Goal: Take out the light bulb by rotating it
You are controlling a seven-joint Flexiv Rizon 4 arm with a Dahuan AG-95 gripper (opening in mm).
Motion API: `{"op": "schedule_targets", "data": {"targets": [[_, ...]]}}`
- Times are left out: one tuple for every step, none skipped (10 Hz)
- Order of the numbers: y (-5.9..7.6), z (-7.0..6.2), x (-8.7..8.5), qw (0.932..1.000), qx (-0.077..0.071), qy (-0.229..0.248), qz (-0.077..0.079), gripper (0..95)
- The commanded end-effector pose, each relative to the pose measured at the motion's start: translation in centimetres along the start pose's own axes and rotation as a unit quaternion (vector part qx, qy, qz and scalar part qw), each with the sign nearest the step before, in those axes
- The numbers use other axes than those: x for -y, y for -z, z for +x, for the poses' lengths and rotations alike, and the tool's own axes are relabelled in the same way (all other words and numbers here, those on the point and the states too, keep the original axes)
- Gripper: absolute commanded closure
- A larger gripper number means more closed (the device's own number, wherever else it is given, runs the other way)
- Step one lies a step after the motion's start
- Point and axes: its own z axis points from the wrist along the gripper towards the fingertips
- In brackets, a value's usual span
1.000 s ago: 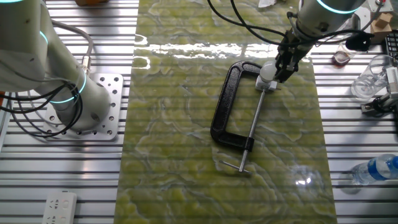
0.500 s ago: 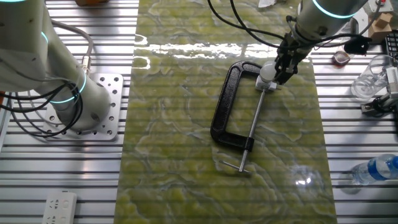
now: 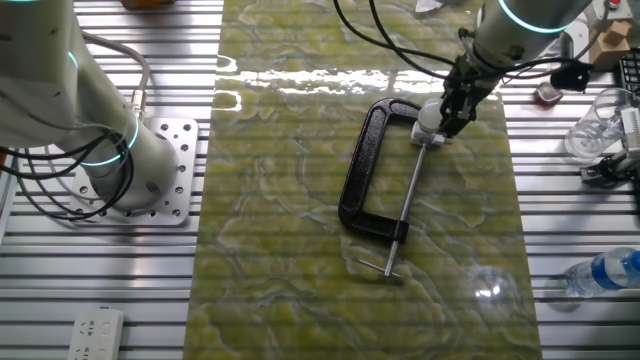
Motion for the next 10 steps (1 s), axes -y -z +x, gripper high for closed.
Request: {"op": "schedule_targets", "data": {"targets": [[0.02, 0.07, 0.06, 1.0000, 0.000, 0.000, 0.000, 38.0], [0.00, 0.07, 0.06, 1.0000, 0.000, 0.001, 0.000, 38.0], [-0.01, 0.07, 0.06, 1.0000, 0.000, 0.002, 0.001, 38.0], [-0.01, 0.07, 0.06, 1.0000, 0.000, 0.004, 0.002, 38.0], [0.01, 0.05, 0.03, 1.0000, 0.001, 0.006, 0.003, 38.0], [0.02, 0.05, 0.02, 1.0000, 0.001, 0.007, 0.005, 38.0], [0.03, 0.05, 0.02, 1.0000, -0.001, 0.007, 0.005, 38.0], [0.03, 0.05, 0.02, 0.9999, 0.000, 0.009, 0.004, 38.0], [0.04, 0.04, 0.01, 0.9999, 0.001, 0.011, 0.003, 38.0], [0.05, 0.04, 0.01, 1.0000, 0.002, 0.007, 0.003, 38.0]]}}
